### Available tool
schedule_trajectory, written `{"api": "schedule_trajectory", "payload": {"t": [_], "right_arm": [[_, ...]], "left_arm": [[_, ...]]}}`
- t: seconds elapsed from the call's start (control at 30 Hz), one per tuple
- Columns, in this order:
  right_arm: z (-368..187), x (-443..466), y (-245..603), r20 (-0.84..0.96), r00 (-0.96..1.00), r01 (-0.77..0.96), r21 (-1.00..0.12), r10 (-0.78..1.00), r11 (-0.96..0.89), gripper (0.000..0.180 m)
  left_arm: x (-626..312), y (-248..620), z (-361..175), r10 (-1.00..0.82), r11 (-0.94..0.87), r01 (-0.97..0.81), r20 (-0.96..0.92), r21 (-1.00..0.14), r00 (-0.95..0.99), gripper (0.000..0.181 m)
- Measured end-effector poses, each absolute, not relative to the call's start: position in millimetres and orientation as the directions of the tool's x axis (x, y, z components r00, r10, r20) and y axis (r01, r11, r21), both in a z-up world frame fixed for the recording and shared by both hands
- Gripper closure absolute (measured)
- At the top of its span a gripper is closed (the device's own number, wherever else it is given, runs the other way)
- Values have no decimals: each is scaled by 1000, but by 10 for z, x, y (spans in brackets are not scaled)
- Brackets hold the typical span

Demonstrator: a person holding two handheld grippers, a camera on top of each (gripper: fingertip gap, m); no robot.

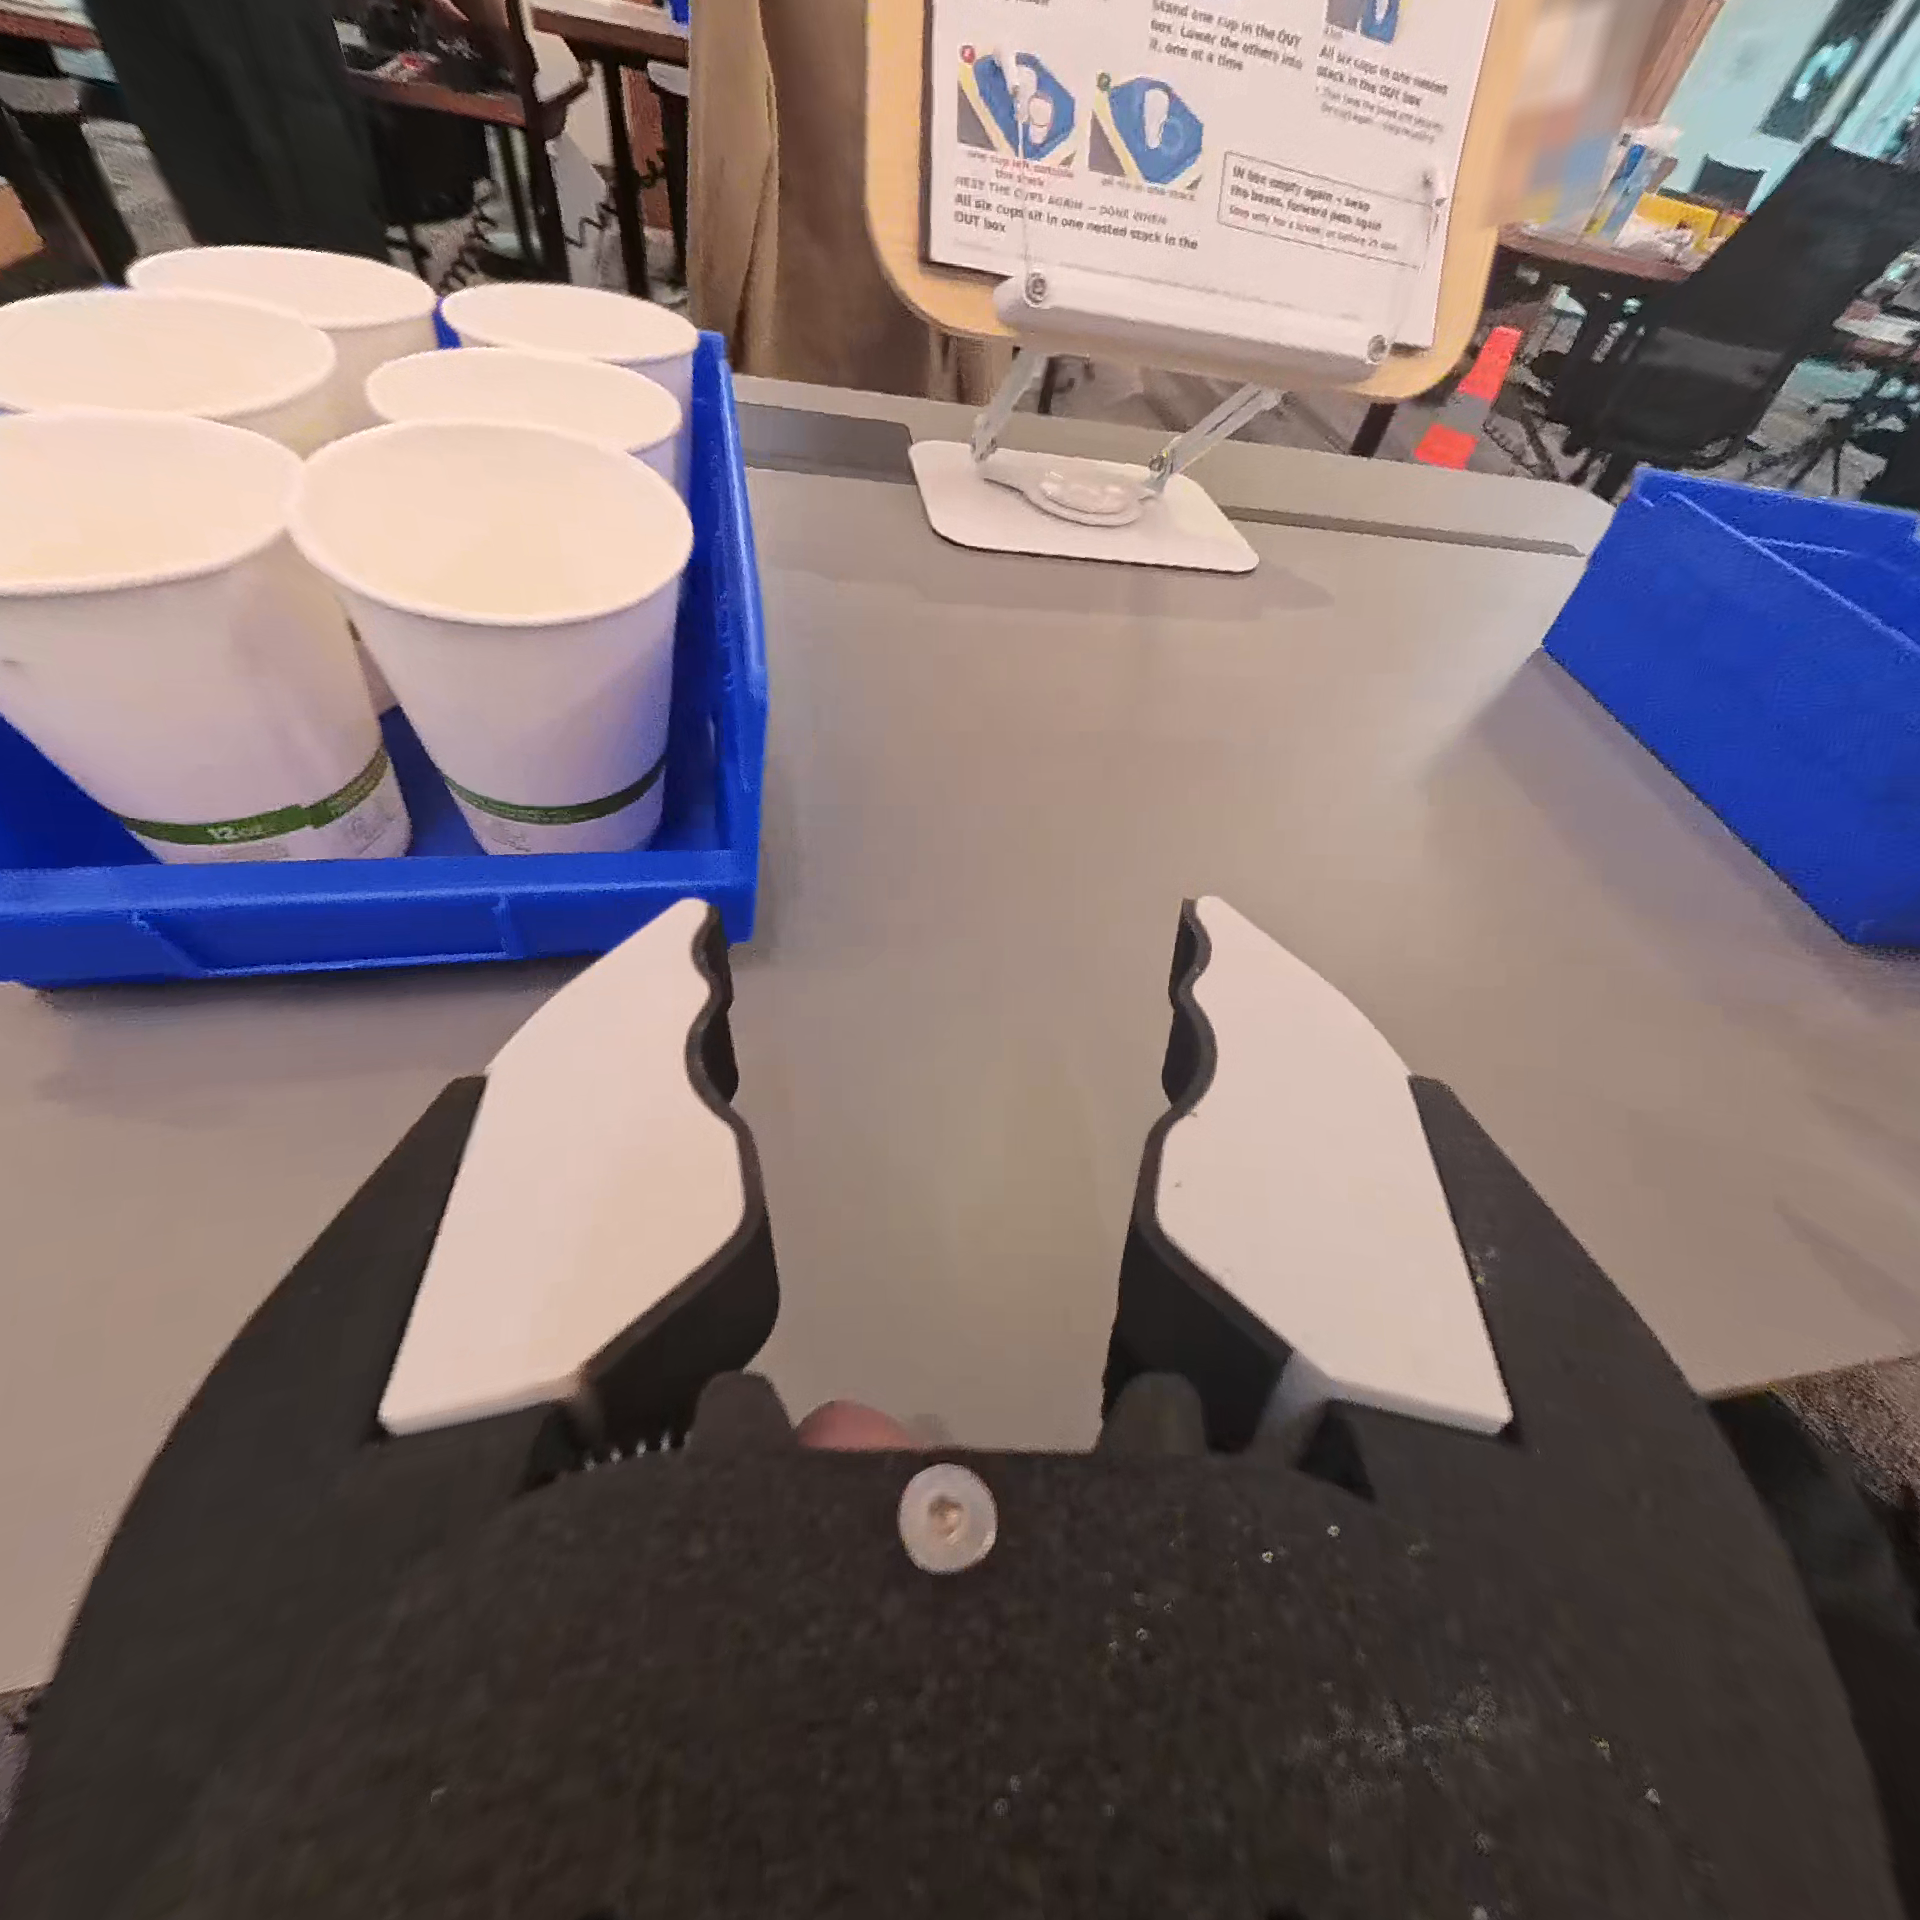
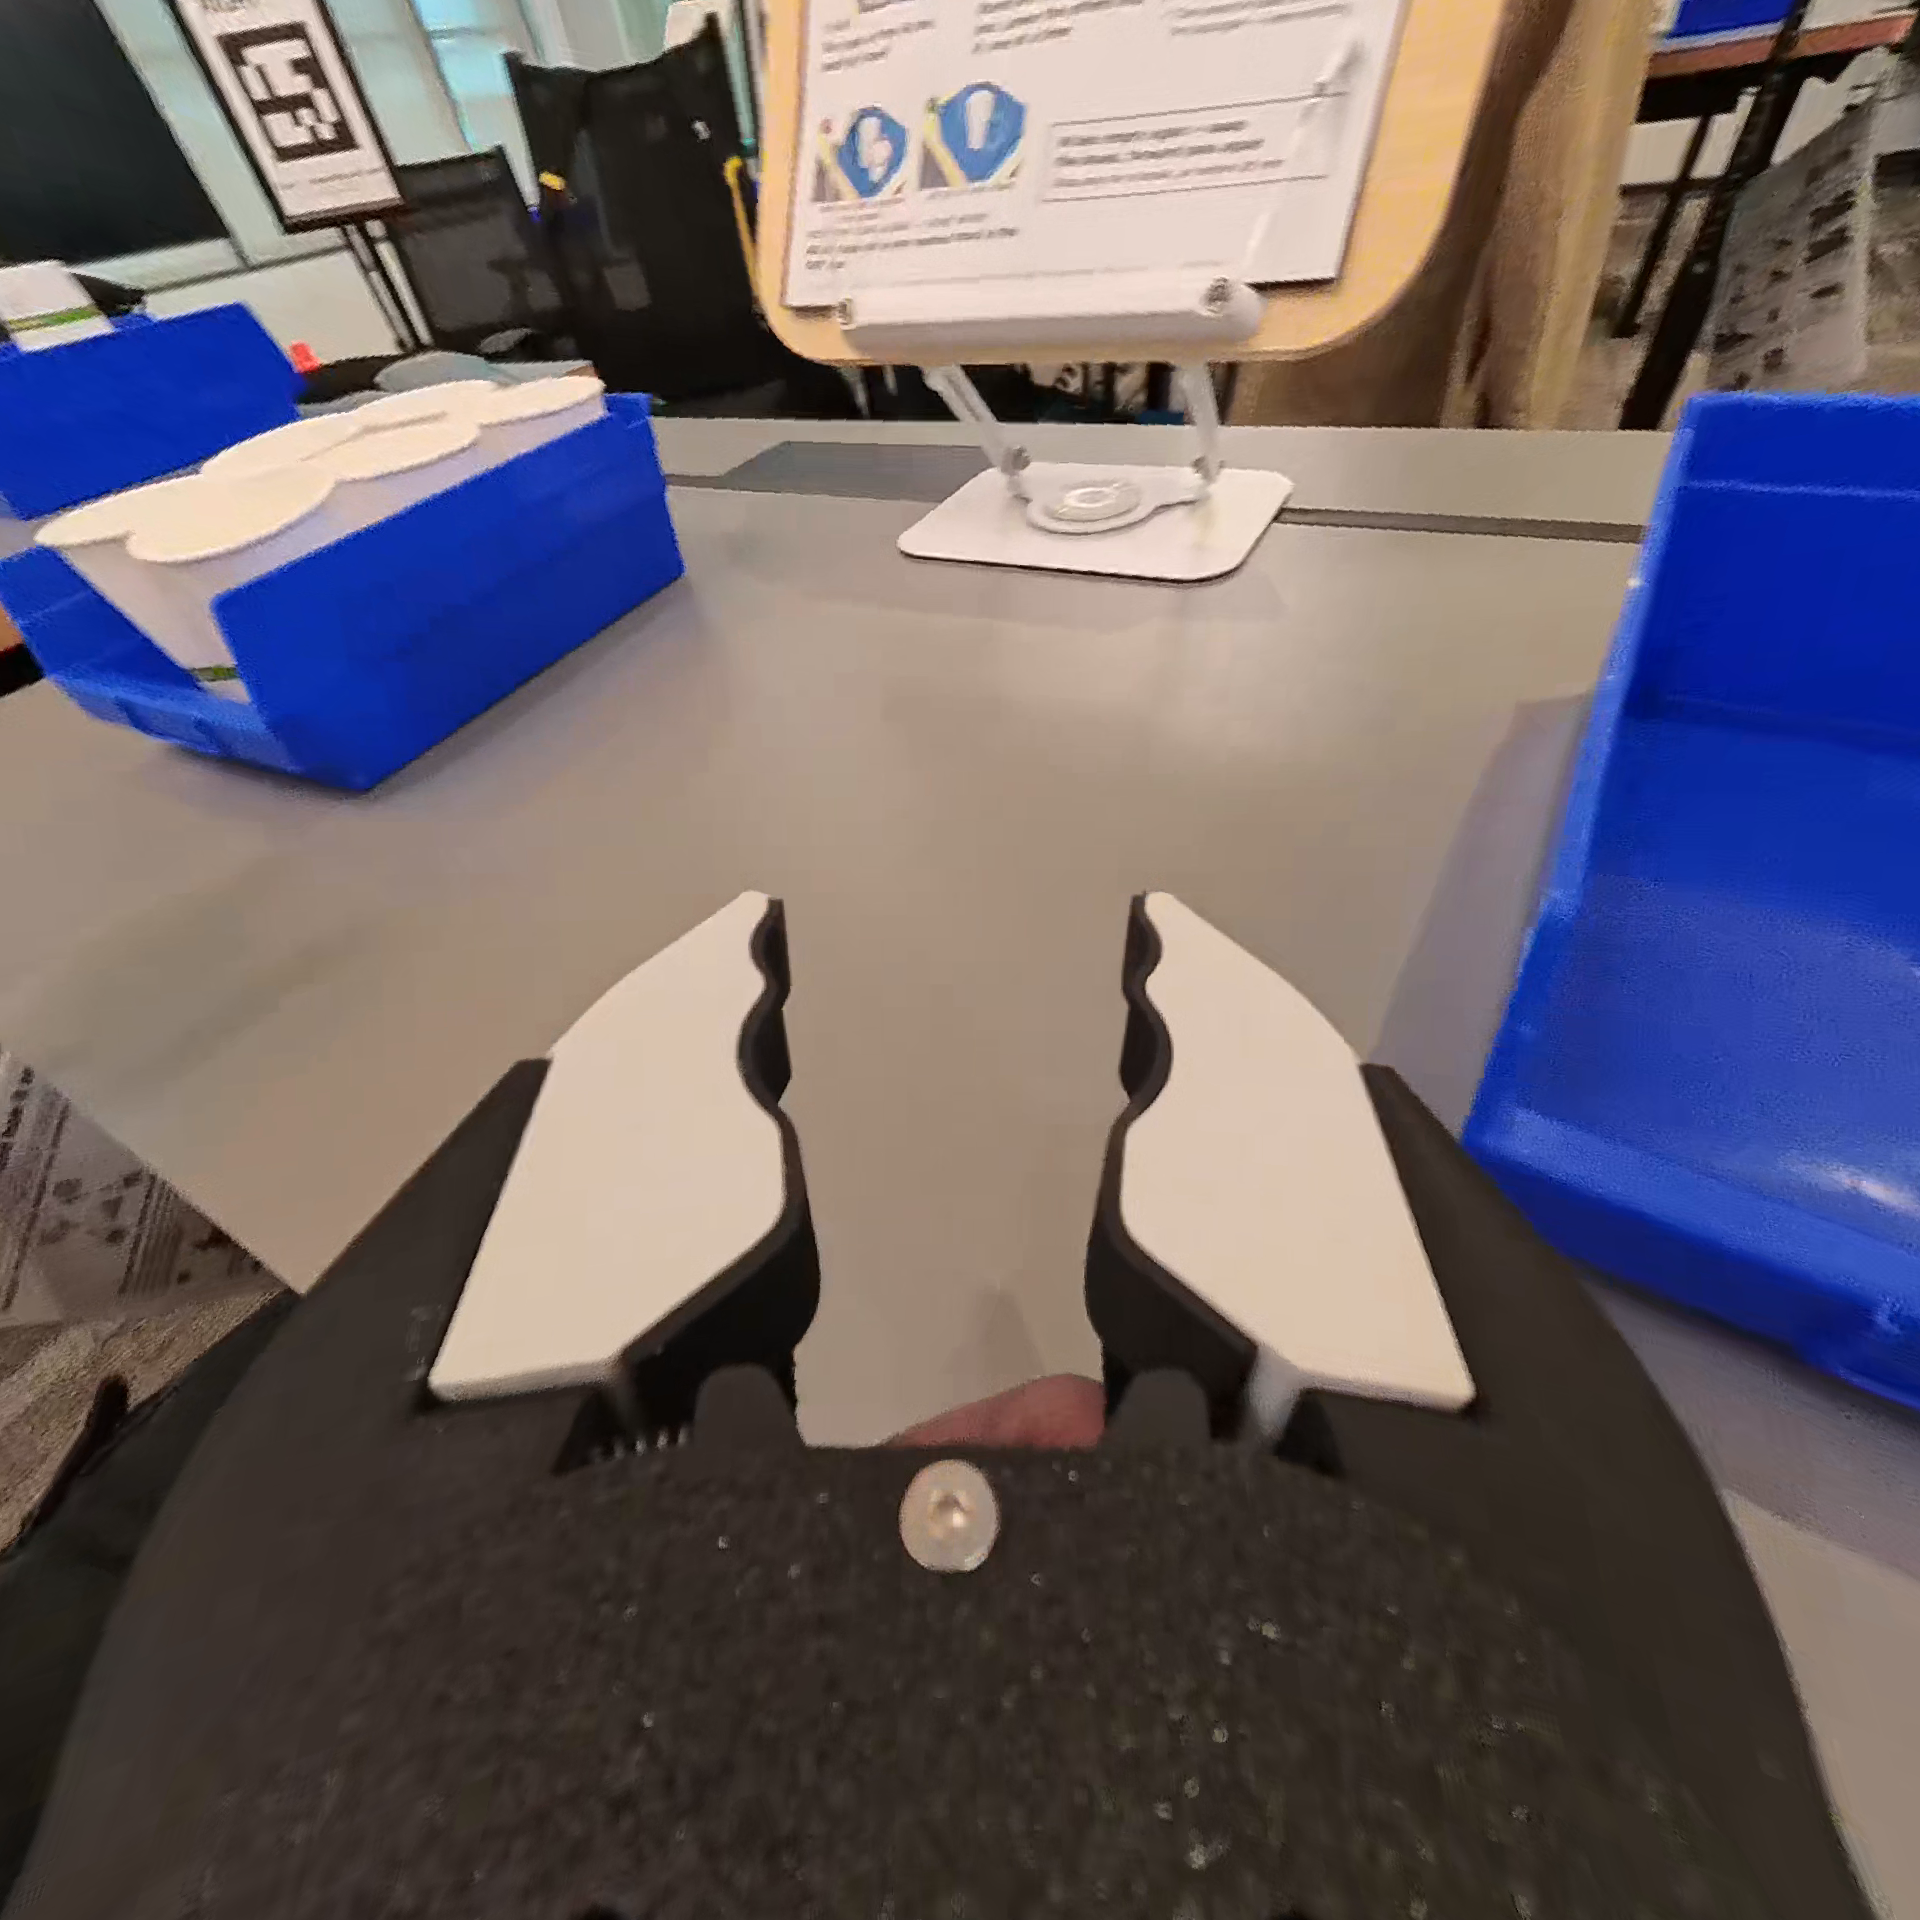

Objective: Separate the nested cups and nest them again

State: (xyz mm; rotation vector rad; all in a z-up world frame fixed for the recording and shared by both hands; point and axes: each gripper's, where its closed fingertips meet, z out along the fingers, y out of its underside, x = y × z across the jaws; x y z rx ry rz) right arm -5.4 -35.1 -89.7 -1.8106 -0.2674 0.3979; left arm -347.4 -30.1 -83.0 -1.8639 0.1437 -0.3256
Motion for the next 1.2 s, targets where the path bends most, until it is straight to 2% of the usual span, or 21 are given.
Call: {"api": "schedule_trajectory", "payload": {"t": [0.17,0.3,0.8,1.1,1.2], "right_arm": [[-1070,-56,-516,-145,939,-61,-963,311,-263,119],[-1227,-51,-649,15,961,81,-970,276,-231,119],[-1461,-205,-718,-18,940,85,-955,342,-285,120],[-1479,-372,-706,-19,915,110,-950,404,-293,122],[-1464,-375,-692,-26,913,104,-950,407,-295,123]], "left_arm": [[-3338,-388,-876,-224,-267,76,138,-961,965,106],[-3288,-508,-954,-236,-257,19,82,-966,968,108],[-3677,-376,-1053,-162,-289,14,63,-957,985,108],[-4314,322,-1134,-76,-377,-119,-97,-919,992,107],[-4311,530,-1168,-140,-412,-103,-49,-905,989,107]]}}
